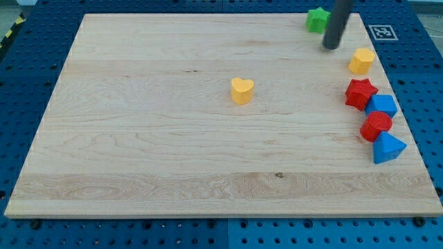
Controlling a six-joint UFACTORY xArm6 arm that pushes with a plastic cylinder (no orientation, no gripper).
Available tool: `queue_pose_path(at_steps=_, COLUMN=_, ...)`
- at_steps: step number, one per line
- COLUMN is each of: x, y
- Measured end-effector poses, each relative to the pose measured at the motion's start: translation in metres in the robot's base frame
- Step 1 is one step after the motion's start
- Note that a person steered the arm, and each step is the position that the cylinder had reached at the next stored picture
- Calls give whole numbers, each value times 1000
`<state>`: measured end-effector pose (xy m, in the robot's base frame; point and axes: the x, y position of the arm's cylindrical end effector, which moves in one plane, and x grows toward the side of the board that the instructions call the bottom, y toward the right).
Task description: Slightly push the yellow hexagon to the left of the board
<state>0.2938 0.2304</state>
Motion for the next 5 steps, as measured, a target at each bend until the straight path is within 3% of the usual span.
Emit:
queue_pose_path(at_steps=1, x=0, y=42)
queue_pose_path(at_steps=3, x=66, y=79)
queue_pose_path(at_steps=5, x=67, y=-80)
